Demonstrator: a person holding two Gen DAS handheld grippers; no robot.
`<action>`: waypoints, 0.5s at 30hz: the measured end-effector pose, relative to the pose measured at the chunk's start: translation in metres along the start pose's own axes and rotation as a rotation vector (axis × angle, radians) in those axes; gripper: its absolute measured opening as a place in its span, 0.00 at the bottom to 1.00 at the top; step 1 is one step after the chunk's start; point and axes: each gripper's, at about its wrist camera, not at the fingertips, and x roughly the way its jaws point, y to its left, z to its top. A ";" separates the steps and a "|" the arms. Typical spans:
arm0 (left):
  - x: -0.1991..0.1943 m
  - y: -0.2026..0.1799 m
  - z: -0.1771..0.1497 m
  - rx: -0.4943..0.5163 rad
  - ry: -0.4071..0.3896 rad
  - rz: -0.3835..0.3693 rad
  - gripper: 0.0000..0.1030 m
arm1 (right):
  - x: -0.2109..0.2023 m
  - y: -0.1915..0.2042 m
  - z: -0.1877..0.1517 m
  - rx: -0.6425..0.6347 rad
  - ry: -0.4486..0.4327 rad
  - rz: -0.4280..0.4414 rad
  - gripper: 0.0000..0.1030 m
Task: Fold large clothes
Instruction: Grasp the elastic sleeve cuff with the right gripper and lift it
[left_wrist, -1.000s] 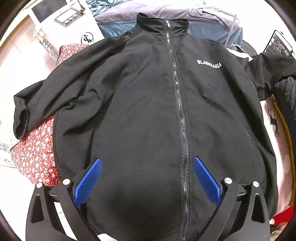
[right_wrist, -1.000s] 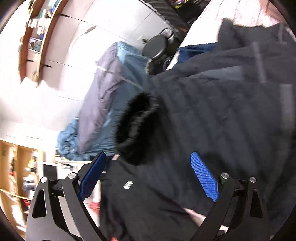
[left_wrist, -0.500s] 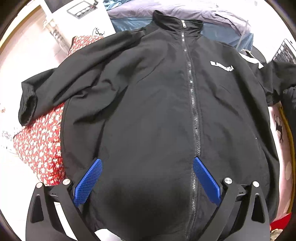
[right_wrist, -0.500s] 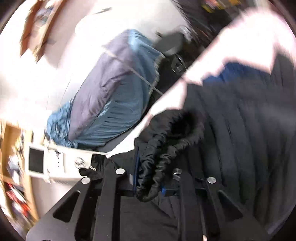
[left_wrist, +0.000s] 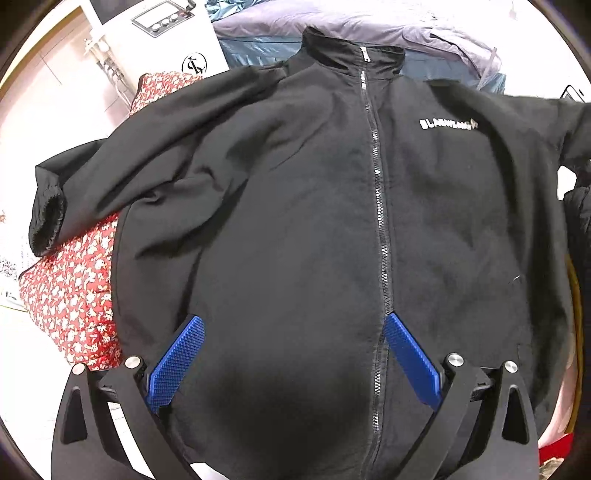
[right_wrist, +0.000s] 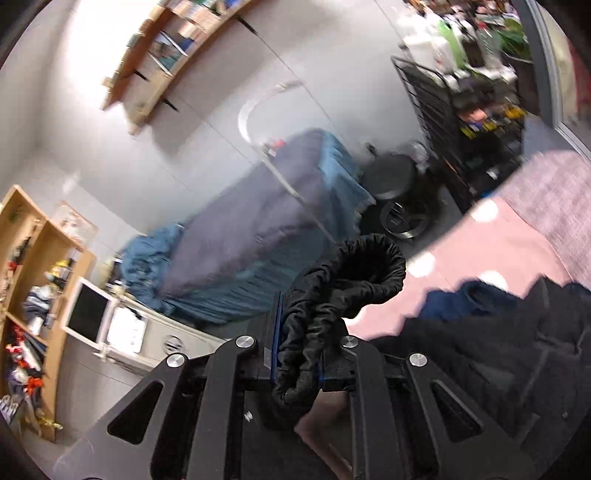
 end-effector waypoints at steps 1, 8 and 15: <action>0.002 0.001 0.001 -0.006 0.007 -0.002 0.94 | 0.004 -0.003 -0.005 -0.012 0.015 -0.020 0.14; 0.005 0.002 0.005 -0.004 0.005 -0.011 0.94 | 0.033 0.042 -0.056 -0.248 0.090 -0.088 0.14; 0.002 0.009 0.004 -0.006 -0.016 -0.021 0.94 | 0.073 0.167 -0.117 -0.543 0.175 0.009 0.14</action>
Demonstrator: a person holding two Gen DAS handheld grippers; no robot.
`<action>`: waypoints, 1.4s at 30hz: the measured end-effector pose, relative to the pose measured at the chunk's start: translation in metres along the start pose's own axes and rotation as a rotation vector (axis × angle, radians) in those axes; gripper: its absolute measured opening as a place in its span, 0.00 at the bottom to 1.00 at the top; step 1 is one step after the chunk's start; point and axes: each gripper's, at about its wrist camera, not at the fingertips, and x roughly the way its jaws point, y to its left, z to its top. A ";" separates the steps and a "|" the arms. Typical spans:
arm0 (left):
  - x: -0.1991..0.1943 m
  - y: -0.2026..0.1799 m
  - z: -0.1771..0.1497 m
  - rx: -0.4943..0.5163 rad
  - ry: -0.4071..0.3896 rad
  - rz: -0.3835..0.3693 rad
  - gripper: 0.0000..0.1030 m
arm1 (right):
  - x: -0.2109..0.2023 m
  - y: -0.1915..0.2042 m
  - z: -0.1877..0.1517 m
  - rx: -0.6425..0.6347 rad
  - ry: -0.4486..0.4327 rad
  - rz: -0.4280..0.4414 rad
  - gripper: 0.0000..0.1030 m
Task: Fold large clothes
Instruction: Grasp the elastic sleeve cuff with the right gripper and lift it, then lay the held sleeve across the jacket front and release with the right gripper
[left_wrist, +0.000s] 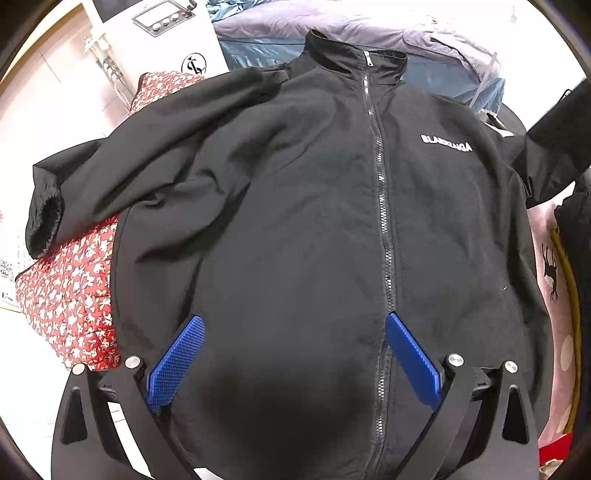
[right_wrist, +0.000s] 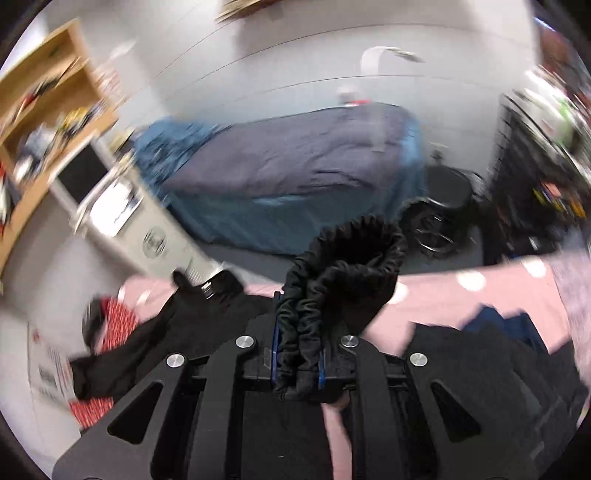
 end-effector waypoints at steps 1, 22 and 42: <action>0.000 0.003 -0.001 -0.008 0.002 -0.001 0.94 | 0.007 0.019 0.001 -0.038 0.017 0.004 0.14; 0.038 0.121 -0.035 -0.246 0.103 0.070 0.94 | 0.260 0.317 -0.175 -0.550 0.514 0.031 0.65; 0.054 0.029 0.092 0.095 -0.058 -0.038 0.93 | 0.223 0.047 -0.193 0.049 0.503 -0.344 0.68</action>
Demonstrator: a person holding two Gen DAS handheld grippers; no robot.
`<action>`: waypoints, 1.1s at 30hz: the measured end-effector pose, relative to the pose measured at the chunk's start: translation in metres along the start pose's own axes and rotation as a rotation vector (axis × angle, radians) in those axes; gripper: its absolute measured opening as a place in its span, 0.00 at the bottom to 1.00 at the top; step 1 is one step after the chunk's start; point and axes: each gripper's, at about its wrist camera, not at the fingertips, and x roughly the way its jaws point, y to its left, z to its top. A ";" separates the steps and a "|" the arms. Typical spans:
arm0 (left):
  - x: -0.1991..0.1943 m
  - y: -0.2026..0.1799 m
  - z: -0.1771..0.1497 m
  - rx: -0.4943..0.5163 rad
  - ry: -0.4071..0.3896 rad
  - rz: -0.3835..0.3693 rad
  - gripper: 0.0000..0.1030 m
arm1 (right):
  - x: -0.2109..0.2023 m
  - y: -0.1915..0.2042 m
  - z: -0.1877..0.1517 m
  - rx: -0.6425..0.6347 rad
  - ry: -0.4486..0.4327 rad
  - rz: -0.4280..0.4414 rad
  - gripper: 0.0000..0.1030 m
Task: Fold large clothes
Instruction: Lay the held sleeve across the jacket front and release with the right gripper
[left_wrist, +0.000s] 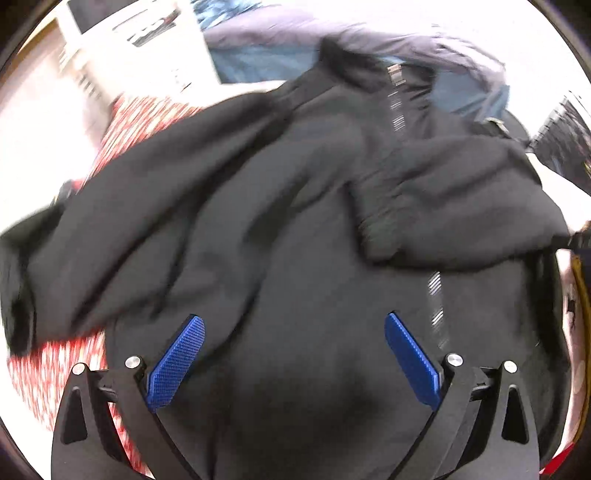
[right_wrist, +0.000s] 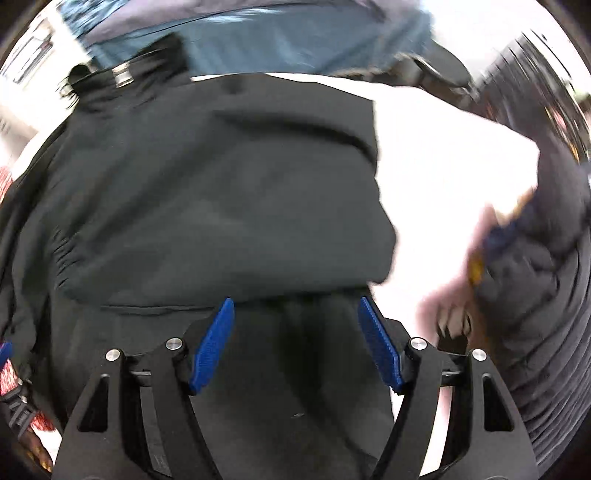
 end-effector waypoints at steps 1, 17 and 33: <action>0.001 -0.008 0.008 0.021 -0.016 -0.009 0.93 | 0.001 -0.006 0.000 0.010 -0.004 -0.004 0.68; 0.106 -0.106 0.054 0.244 0.105 0.022 0.95 | 0.068 0.042 0.010 -0.320 0.030 -0.204 0.73; 0.044 -0.074 0.025 0.084 0.060 -0.004 0.94 | 0.029 0.026 -0.026 -0.215 0.000 -0.111 0.76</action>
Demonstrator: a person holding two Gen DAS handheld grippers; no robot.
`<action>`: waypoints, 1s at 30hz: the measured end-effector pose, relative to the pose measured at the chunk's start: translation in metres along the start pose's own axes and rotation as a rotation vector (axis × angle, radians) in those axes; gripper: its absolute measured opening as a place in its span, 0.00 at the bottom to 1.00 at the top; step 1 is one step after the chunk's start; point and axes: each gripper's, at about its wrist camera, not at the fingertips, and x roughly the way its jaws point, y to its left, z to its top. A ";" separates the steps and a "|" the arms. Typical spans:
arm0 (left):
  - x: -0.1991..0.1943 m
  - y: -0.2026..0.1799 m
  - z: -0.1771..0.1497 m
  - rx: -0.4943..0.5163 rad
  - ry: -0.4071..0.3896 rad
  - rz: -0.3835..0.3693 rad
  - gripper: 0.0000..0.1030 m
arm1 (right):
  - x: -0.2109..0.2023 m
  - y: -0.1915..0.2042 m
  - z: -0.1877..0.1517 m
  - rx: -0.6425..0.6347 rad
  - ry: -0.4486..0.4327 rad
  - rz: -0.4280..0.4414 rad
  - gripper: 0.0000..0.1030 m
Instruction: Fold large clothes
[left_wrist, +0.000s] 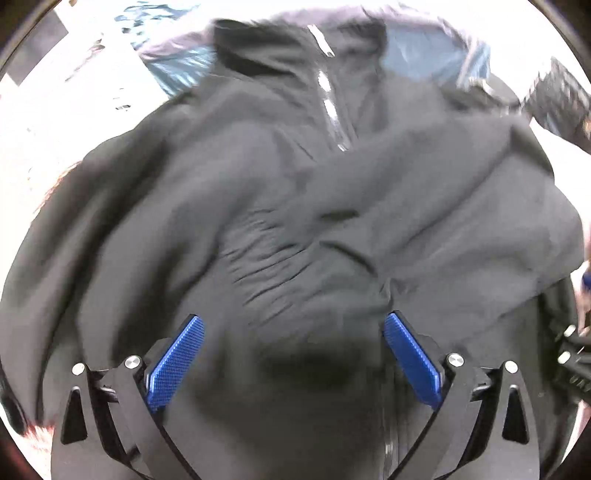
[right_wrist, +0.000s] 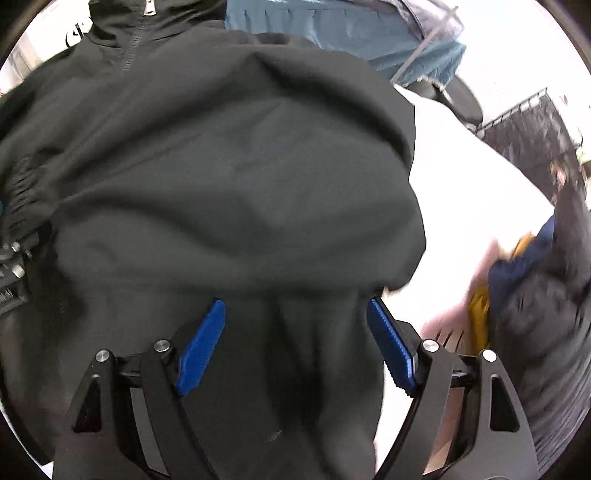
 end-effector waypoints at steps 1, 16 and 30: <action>-0.010 0.009 -0.008 -0.032 -0.010 -0.018 0.94 | -0.005 0.000 -0.010 0.016 0.006 0.029 0.76; -0.134 0.238 -0.128 -0.300 -0.154 0.481 0.94 | -0.051 0.038 -0.081 -0.076 -0.036 0.115 0.76; -0.113 0.346 -0.141 -0.405 -0.003 0.544 0.63 | -0.074 0.044 -0.094 -0.086 -0.058 0.122 0.76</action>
